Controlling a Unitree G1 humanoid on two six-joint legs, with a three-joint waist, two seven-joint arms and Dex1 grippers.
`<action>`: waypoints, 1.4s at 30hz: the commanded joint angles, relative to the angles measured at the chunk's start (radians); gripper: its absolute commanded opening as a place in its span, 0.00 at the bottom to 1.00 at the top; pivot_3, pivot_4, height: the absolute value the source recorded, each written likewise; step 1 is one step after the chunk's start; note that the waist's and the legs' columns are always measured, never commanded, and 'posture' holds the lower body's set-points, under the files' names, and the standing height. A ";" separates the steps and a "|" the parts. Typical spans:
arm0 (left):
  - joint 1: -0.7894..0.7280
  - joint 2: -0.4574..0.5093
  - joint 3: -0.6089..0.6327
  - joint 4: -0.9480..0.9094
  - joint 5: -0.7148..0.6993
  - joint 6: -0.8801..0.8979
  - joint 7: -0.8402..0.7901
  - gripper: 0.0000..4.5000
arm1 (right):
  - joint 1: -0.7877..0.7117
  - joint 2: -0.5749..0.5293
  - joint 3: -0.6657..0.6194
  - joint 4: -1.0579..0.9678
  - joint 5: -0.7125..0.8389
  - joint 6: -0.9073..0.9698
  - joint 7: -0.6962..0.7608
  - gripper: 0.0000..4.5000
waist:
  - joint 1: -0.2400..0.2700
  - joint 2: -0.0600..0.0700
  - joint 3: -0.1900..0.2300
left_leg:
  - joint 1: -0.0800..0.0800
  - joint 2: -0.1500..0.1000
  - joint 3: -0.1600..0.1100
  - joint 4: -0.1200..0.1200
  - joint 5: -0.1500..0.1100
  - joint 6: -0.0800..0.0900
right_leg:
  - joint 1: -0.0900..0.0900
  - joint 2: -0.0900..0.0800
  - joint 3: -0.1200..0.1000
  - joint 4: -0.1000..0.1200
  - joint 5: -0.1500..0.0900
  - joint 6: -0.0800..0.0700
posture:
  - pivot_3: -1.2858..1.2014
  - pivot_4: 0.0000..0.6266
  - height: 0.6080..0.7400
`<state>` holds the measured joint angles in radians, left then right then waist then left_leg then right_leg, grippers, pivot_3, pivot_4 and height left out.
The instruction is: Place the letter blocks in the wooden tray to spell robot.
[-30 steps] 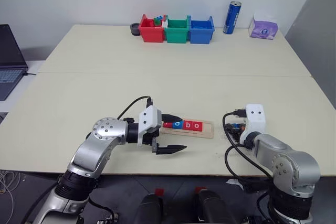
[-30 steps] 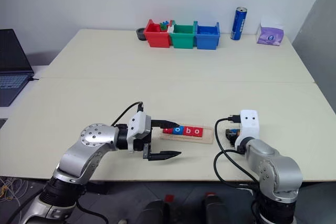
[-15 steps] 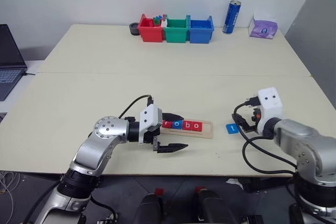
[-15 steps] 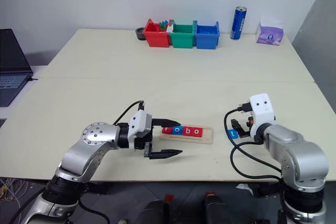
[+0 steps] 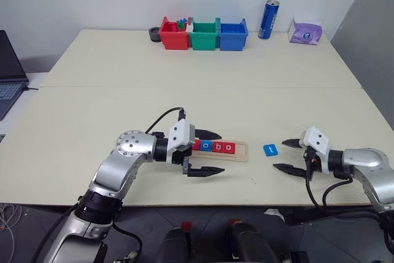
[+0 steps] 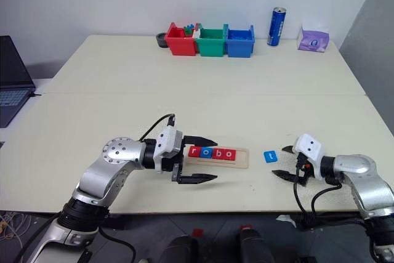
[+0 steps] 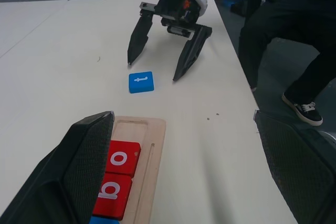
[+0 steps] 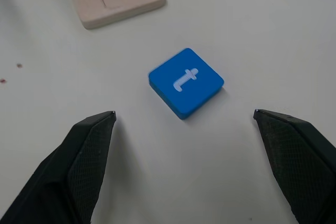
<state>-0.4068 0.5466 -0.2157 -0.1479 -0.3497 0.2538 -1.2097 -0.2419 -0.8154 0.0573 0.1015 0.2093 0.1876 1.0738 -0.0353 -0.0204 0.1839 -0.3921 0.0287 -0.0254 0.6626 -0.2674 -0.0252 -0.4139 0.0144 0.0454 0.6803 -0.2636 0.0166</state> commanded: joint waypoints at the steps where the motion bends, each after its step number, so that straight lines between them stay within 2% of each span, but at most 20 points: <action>1: -0.007 0.004 0.002 -0.035 -0.005 0.002 0.006 1.00 | -0.056 0.020 0.016 0.079 -0.028 -0.088 0.029 1.00 | 0.001 0.000 0.000 | 0.000 0.000 0.000 0.000 0.000 0.000 | 0.000 0.000 0.000 0.000 0.000 0.000 | 0.52 0.24 1.00; 10: -0.018 0.008 0.001 -0.038 0.000 0.006 0.008 1.00 | -0.120 0.056 0.055 0.198 -0.066 -0.157 0.081 1.00 | 0.003 0.000 0.000 | 0.004 0.000 0.000 0.000 0.000 0.000 | 0.004 0.000 0.000 0.000 0.000 0.000 | 0.52 0.24 1.00; 20: -0.018 0.008 0.002 -0.046 -0.003 0.011 0.008 1.00 | -0.131 0.067 0.081 0.199 -0.077 -0.181 0.120 1.00 | 0.003 0.000 0.000 | 0.008 0.000 0.000 0.000 0.000 0.000 | 0.007 0.000 0.000 0.000 0.000 0.000 | 0.52 0.24 1.00; 23: -0.019 0.008 0.001 -0.048 -0.004 0.012 0.007 1.00 | -0.135 0.076 0.086 0.200 -0.081 -0.182 0.129 0.86 | 0.002 0.000 0.000 | 0.008 0.000 0.000 0.000 0.000 0.000 | 0.007 0.000 0.000 0.000 0.000 0.000 | 0.52 0.24 1.00; 30: -0.016 0.010 0.002 -0.049 -0.006 0.012 -0.001 1.00 | -0.144 0.087 0.085 0.196 -0.083 -0.168 0.142 0.34 | 0.001 0.000 0.000 | 0.010 0.000 0.000 0.000 0.000 0.000 | 0.009 0.000 0.001 0.000 0.000 0.000 | 0.52 0.24 1.00; 35: -0.003 0.031 0.027 -0.044 -0.013 0.006 -0.008 1.00 | -0.159 0.098 0.068 0.091 -0.041 -0.068 0.134 0.33 | -0.001 0.000 0.000 | 0.010 0.000 0.000 0.000 0.000 0.000 | 0.009 0.000 0.001 0.001 0.000 0.000 | 0.52 0.24 1.00; 42: 0.049 0.130 0.127 0.034 -0.024 -0.052 -0.041 1.00 | -0.182 0.159 0.098 -0.104 -0.003 0.105 0.105 0.33 | 0.001 0.001 0.000 | 0.009 0.001 -0.001 -0.001 0.000 0.000 | 0.008 0.000 0.000 0.001 0.000 -0.001 | 0.52 0.24 1.00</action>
<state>-0.3608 0.6656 -0.1260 -0.1206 -0.3544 0.2292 -1.2378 -0.4064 -0.6587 0.1540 0.0471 0.1834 0.2728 1.1867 -0.0339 -0.0198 0.1842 -0.3831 0.0296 -0.0262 0.6618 -0.2675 -0.0253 -0.4064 0.0145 0.0453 0.6807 -0.2638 0.0158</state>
